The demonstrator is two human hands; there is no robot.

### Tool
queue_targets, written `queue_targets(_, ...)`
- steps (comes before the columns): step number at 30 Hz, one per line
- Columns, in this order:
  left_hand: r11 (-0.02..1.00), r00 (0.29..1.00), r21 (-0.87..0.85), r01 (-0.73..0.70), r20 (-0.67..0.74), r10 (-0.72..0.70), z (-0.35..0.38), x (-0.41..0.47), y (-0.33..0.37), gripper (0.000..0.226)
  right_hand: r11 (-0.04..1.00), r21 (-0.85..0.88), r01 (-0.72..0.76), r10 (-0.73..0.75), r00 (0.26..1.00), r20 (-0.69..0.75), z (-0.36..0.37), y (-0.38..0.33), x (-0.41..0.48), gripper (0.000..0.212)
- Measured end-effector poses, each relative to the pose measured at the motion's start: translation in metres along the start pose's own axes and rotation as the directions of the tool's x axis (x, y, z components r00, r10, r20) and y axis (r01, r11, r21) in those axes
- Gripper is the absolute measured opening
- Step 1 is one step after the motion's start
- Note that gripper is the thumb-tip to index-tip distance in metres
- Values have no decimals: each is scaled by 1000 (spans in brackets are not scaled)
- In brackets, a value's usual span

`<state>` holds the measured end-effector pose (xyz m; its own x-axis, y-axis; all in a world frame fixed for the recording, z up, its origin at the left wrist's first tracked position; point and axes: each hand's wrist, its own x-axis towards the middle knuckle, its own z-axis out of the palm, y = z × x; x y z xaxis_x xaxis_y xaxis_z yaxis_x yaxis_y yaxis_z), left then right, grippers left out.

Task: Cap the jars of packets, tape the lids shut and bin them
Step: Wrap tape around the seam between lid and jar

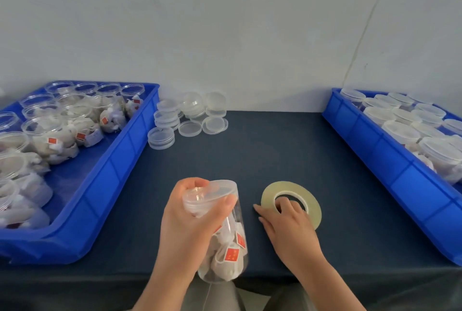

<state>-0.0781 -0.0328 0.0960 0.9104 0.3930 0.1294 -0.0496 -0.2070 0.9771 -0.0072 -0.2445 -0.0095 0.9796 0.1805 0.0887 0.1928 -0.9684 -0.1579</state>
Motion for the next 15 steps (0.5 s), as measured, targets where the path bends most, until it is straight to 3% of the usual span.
queue_targets(6, 996, 998, -78, 47, 46, -43, 4, -3, -7, 59, 1000, 2, 1, -1, 999, 50, -15, -8, -6, 69)
queue_targets(8, 995, 996, -79, 60, 76, -54, 7, -4, -6, 59, 974, 218, 58, -40, 996, -86, -31, -16, -16, 68)
queue_targets(9, 993, 993, -89, 76, 96, -67, 7, -5, -4, 58, 907, 404, 116, -55, 985, -161, -39, -21, -21, 63)
queue_targets(11, 989, 988, -126, 78, 142, -60, 9, -6, -7, 56, 645, 734, 211, -82, 975, -208, -54, -36, -35, 60)
queue_targets(13, 986, 984, -148, 78, 170, -52, 8, -11, -7, 59, 460, 866, 196, -111, 980, -163, -67, -53, -42, 61)
queue_targets(15, 983, 982, -170, 69, 185, -37, 9, -13, -9, 72, 393, 906, 157, -106, 986, -125, -73, -67, -48, 64)
